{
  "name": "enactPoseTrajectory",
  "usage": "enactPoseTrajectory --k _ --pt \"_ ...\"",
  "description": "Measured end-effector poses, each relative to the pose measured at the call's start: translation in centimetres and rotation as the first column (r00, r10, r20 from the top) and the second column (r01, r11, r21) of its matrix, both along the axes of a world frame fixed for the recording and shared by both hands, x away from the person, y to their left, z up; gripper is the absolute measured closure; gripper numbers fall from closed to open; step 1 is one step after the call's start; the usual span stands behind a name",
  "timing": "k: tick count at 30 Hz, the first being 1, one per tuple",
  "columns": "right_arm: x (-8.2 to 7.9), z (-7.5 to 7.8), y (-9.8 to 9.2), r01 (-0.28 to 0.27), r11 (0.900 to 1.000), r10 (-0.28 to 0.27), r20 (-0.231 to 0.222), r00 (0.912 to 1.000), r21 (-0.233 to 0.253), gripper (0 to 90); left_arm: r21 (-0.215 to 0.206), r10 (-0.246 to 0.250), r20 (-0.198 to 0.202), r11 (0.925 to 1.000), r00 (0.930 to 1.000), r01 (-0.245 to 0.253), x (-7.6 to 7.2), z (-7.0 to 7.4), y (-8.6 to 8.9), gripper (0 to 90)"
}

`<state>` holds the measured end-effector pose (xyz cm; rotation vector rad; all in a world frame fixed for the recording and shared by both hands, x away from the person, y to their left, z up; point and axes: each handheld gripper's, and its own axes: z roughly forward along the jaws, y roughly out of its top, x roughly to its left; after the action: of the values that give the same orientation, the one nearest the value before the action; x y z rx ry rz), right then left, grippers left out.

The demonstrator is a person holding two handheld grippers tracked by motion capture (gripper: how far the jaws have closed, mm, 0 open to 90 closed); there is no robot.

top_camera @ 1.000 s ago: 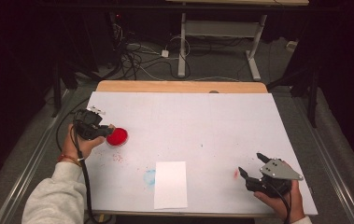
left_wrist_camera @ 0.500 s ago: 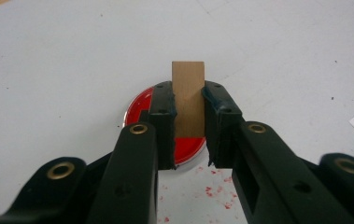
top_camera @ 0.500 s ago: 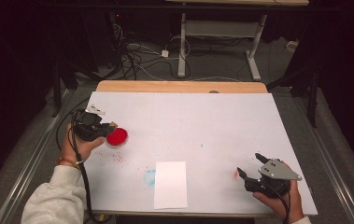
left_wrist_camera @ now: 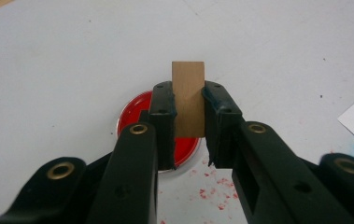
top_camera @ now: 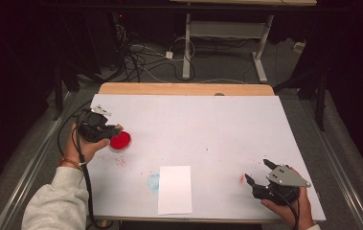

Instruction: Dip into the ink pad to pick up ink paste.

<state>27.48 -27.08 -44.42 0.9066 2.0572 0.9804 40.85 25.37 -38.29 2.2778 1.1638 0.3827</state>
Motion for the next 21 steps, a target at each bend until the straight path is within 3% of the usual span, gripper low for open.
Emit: enactPoseTrajectory --k 8,21 --pt "-0.1 0.0 0.1 -0.002 1.000 0.002 0.000 1.0000 -0.005 24.1 0.027 0.005 -0.056 0.9996 0.9984 -0.003 1.3 -1.3 0.3 73.5" --pt "-0.1 -0.1 0.1 -0.001 1.000 0.001 -0.002 1.0000 -0.010 24.1 0.013 0.020 -0.178 0.9997 0.9839 -0.018 3.0 -4.8 0.9 73.5"
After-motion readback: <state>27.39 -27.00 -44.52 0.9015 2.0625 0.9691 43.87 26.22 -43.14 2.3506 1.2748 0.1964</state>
